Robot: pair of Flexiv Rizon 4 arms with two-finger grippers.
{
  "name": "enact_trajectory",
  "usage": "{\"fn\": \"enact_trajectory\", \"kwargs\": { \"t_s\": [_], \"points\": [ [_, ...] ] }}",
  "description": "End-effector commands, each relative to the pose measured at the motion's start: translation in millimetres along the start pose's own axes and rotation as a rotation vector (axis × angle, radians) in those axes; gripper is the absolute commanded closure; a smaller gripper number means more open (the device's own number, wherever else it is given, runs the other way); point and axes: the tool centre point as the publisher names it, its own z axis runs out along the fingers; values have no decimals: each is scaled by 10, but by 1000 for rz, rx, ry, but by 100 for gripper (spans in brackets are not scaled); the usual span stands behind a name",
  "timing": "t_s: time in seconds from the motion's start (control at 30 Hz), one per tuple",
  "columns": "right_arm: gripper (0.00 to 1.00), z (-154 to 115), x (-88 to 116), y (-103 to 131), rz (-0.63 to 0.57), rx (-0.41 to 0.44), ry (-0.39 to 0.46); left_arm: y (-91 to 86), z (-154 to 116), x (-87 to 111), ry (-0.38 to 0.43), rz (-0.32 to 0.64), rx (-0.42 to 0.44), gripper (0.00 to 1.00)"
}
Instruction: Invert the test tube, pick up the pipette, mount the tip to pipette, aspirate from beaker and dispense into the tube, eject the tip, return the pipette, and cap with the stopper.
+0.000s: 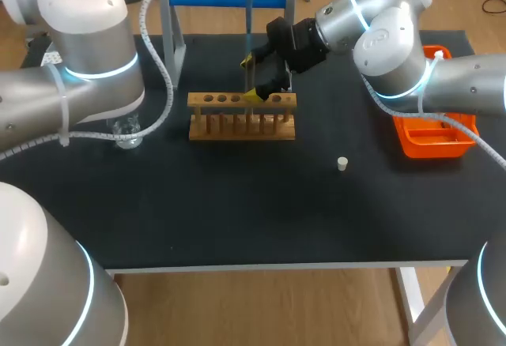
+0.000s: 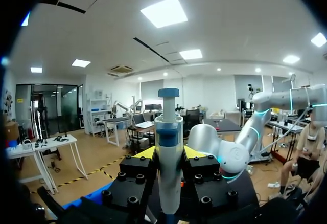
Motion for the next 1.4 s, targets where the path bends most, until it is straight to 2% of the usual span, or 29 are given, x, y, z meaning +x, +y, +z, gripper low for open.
{"fn": "enact_trajectory", "kwargs": {
  "t_s": [0.03, 0.37, 0.7, 0.97, 1.4],
  "points": [
    [0, -11, -2, 2, 1, 2, 2, 2, -24, -18, -4, 6, 2, 100],
    [0, -11, -2, 2, 1, 2, 2, -13, -2, -41, -9, 13, 14, 100],
    [0, -11, -2, 2, 1, 2, 2, 10, 101, 98, 29, 4, 23, 100],
    [0, -11, -2, 2, 1, 2, 2, 96, 17, 148, 30, -6, 10, 100],
    [0, -11, -2, 2, 1, 2, 2, 120, -100, 76, -6, 14, -4, 100]
  ]
}}
